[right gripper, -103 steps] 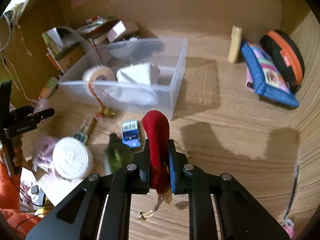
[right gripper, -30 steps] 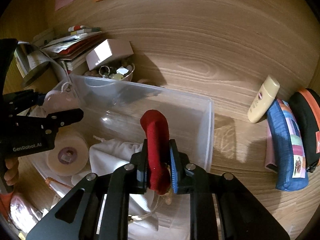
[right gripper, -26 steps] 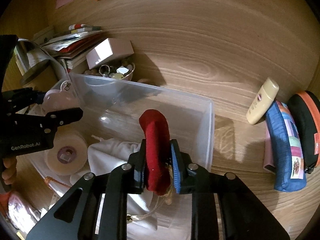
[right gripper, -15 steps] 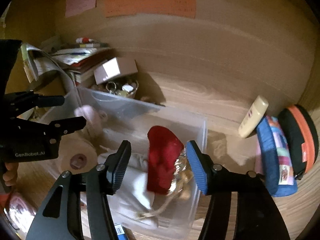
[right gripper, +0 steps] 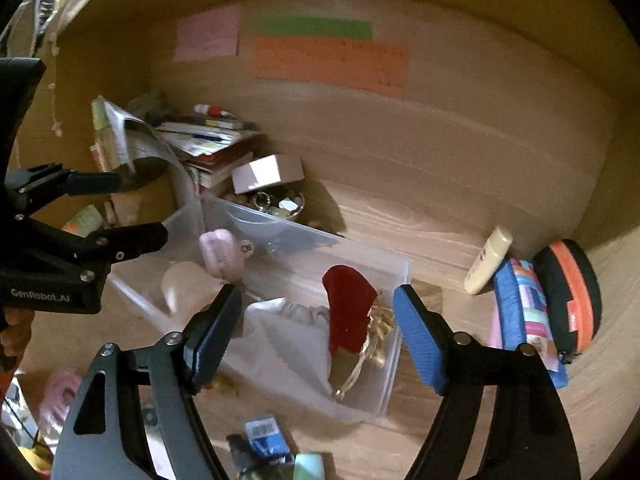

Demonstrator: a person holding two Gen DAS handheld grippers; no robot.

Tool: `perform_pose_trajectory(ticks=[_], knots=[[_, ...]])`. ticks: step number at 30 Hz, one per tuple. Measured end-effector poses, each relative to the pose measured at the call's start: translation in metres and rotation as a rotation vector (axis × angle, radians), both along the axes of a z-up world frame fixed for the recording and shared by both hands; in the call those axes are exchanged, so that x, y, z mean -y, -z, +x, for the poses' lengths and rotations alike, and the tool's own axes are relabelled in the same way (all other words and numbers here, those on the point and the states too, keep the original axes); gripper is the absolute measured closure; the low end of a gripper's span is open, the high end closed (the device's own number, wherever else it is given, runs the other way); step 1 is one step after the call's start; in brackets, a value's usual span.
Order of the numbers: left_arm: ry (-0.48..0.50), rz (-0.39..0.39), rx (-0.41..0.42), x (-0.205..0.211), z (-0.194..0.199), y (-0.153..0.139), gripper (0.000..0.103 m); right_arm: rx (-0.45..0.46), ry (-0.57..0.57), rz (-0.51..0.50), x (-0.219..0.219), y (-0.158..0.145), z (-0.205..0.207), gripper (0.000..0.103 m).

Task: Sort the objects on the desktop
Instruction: 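Move both grippers back to the white lid container and green bottle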

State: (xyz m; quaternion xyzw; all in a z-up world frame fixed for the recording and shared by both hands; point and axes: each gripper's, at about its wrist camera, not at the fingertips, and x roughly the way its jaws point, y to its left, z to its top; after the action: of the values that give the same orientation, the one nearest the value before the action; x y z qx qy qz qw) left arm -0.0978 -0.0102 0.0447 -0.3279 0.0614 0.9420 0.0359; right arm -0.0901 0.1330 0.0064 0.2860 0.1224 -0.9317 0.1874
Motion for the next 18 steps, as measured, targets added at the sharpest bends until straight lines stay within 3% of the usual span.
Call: perform_pose_trajectory(ticks=[7,18], knots=[[0.009,0.056,0.03,0.009,0.03,0.002,0.013,-0.016,0.0,-0.043,-0.014,-0.011,0.036,0.028],[0.067,0.013,0.037,-0.002,0.093,0.023,0.013,0.077,0.004,-0.051,-0.042,0.018,0.068,0.028]])
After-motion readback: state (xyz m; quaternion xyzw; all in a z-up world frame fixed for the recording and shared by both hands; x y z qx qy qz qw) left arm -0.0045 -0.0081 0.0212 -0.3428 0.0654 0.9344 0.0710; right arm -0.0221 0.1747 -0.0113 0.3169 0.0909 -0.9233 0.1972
